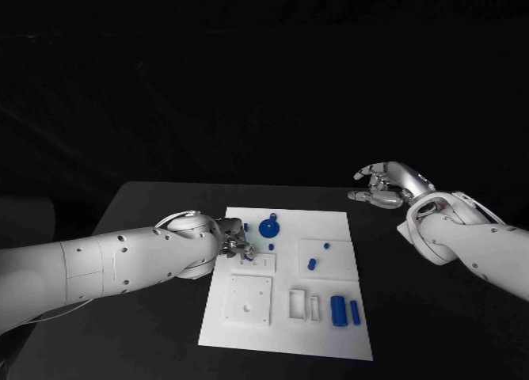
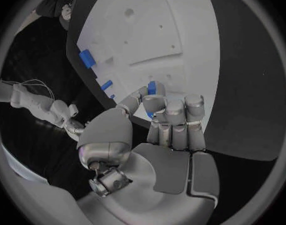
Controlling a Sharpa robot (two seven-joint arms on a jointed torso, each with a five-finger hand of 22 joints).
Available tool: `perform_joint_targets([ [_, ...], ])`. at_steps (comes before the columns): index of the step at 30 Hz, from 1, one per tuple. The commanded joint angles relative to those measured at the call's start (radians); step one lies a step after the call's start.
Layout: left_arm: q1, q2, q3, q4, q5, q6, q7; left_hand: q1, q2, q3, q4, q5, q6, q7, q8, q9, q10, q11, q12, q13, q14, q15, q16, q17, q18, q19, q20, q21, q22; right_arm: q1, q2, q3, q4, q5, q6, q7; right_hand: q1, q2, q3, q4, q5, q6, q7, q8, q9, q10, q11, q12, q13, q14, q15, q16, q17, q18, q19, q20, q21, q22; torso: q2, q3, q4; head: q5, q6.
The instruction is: Assemble the parts on the task board
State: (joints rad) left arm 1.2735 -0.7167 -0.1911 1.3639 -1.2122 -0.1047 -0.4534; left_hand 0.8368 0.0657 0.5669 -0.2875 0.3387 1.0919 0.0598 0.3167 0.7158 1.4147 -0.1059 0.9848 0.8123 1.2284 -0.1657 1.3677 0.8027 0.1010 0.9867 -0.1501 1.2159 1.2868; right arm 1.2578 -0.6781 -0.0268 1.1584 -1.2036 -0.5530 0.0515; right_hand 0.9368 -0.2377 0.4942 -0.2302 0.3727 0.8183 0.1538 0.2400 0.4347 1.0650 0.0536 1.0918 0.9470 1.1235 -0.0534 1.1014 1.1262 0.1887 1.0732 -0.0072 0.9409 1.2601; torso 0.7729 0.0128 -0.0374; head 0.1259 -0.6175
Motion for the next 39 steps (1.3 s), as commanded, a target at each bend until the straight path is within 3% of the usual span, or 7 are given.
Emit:
perform_joint_targets([
  [1, 0.000, 0.011, -0.004, -0.007, -0.033, -0.007, -0.010, -0.013, 0.002, 0.016, -0.006, 0.298, 0.114, -0.063, 0.005, 0.000, -0.001, -0.009, 0.008, -0.001, 0.047, -0.047, 0.005, -0.001, 0.013, 0.005, -0.115, 0.004, 0.001, 0.001, 0.004, 0.000, -0.001, -0.004, 0.016, 0.002, 0.009, 0.000, -0.005, 0.003, 0.008, -0.006, 0.015, 0.007, 0.001, -0.004, 0.001, -0.005, -0.002, -0.008, 0.001, -0.004, -0.002, 0.073, -0.004, 0.002, -0.004, -0.001, 0.001, 0.0011, 0.0006, 0.003, -0.002],
  [7, -0.001, 0.020, -0.007, -0.016, -0.035, -0.008, -0.010, -0.020, 0.005, 0.020, -0.006, 0.299, 0.120, -0.065, 0.007, 0.002, -0.001, -0.011, 0.012, -0.001, 0.047, -0.048, 0.008, 0.000, 0.013, 0.005, -0.115, 0.005, 0.002, 0.001, 0.006, 0.000, -0.001, -0.004, 0.019, 0.000, 0.010, 0.001, -0.006, 0.004, 0.014, -0.006, 0.015, 0.007, 0.002, -0.005, 0.001, -0.005, -0.003, -0.008, 0.001, -0.004, -0.004, 0.073, -0.004, 0.003, -0.005, -0.001, 0.001, -0.0004, -0.0011, 0.004, -0.006],
  [8, -0.002, 0.022, -0.009, -0.017, -0.035, -0.010, -0.008, 0.010, -0.029, 0.079, 0.018, 0.203, 0.123, -0.067, 0.008, 0.005, -0.004, -0.017, 0.014, -0.001, 0.044, -0.051, 0.009, 0.000, 0.019, 0.000, -0.119, 0.001, 0.000, 0.001, 0.006, 0.000, 0.000, -0.004, 0.019, 0.000, 0.010, 0.001, -0.006, 0.004, 0.014, -0.006, 0.015, 0.007, 0.002, -0.005, 0.001, -0.005, -0.003, -0.009, 0.001, -0.003, -0.004, 0.073, -0.004, 0.003, -0.005, -0.001, 0.001, -0.0003, -0.0010, 0.004, -0.007],
  [9, -0.003, 0.023, -0.009, -0.017, -0.035, -0.014, -0.007, -0.001, -0.041, 0.123, 0.016, 0.144, 0.125, -0.067, 0.006, 0.004, -0.004, -0.014, 0.016, -0.003, 0.044, -0.052, 0.010, -0.002, 0.015, 0.002, -0.115, 0.000, -0.001, 0.001, 0.007, 0.000, 0.000, -0.004, 0.019, -0.001, 0.010, 0.001, -0.006, 0.004, 0.015, -0.006, 0.015, 0.007, 0.002, -0.005, 0.001, -0.005, -0.004, -0.009, 0.001, -0.003, -0.004, 0.073, -0.004, 0.003, -0.005, -0.001, 0.001, -0.0003, -0.0007, 0.004, -0.007],
  [12, -0.006, 0.024, -0.009, -0.014, -0.035, -0.021, -0.004, -0.048, -0.037, 0.181, 0.005, 0.143, 0.132, -0.067, 0.002, 0.003, -0.002, -0.013, 0.021, -0.011, 0.048, -0.050, 0.012, -0.007, 0.012, 0.016, -0.115, 0.003, -0.004, 0.001, 0.007, 0.001, 0.000, -0.004, 0.018, 0.000, 0.011, 0.002, -0.006, 0.004, 0.018, -0.006, 0.015, 0.008, 0.002, -0.005, 0.001, -0.005, -0.004, -0.009, 0.001, -0.003, -0.005, 0.073, -0.004, 0.004, -0.005, -0.001, 0.001, -0.0003, -0.0004, 0.003, -0.007],
  [28, -0.012, 0.038, -0.009, -0.026, -0.021, -0.021, 0.001, -0.106, -0.009, 0.199, 0.002, 0.139, 0.153, -0.074, 0.014, 0.016, -0.002, -0.019, 0.030, -0.019, 0.052, -0.053, 0.016, -0.013, 0.012, 0.023, -0.116, 0.004, -0.007, 0.001, 0.007, 0.001, 0.004, -0.004, 0.021, -0.001, 0.014, 0.006, -0.009, 0.007, 0.043, -0.005, 0.014, 0.009, 0.002, -0.004, 0.001, -0.002, -0.009, -0.010, 0.001, 0.002, -0.012, 0.073, -0.003, 0.005, -0.006, 0.000, 0.000, -0.0011, -0.0005, 0.001, -0.008],
  [39, -0.016, 0.041, -0.009, -0.034, -0.020, -0.008, 0.002, -0.114, -0.005, 0.202, 0.001, 0.135, 0.153, -0.075, 0.015, 0.018, -0.003, -0.020, 0.031, -0.021, 0.053, -0.053, 0.016, -0.015, 0.013, 0.023, -0.116, 0.004, -0.007, 0.001, 0.006, 0.001, 0.009, -0.004, 0.023, -0.002, 0.014, 0.007, -0.010, 0.007, 0.049, -0.006, 0.014, 0.009, 0.002, -0.004, 0.001, -0.001, -0.010, -0.010, 0.001, 0.003, -0.013, 0.073, -0.003, 0.005, -0.006, 0.000, 0.000, -0.0007, -0.0002, 0.005, -0.011],
])
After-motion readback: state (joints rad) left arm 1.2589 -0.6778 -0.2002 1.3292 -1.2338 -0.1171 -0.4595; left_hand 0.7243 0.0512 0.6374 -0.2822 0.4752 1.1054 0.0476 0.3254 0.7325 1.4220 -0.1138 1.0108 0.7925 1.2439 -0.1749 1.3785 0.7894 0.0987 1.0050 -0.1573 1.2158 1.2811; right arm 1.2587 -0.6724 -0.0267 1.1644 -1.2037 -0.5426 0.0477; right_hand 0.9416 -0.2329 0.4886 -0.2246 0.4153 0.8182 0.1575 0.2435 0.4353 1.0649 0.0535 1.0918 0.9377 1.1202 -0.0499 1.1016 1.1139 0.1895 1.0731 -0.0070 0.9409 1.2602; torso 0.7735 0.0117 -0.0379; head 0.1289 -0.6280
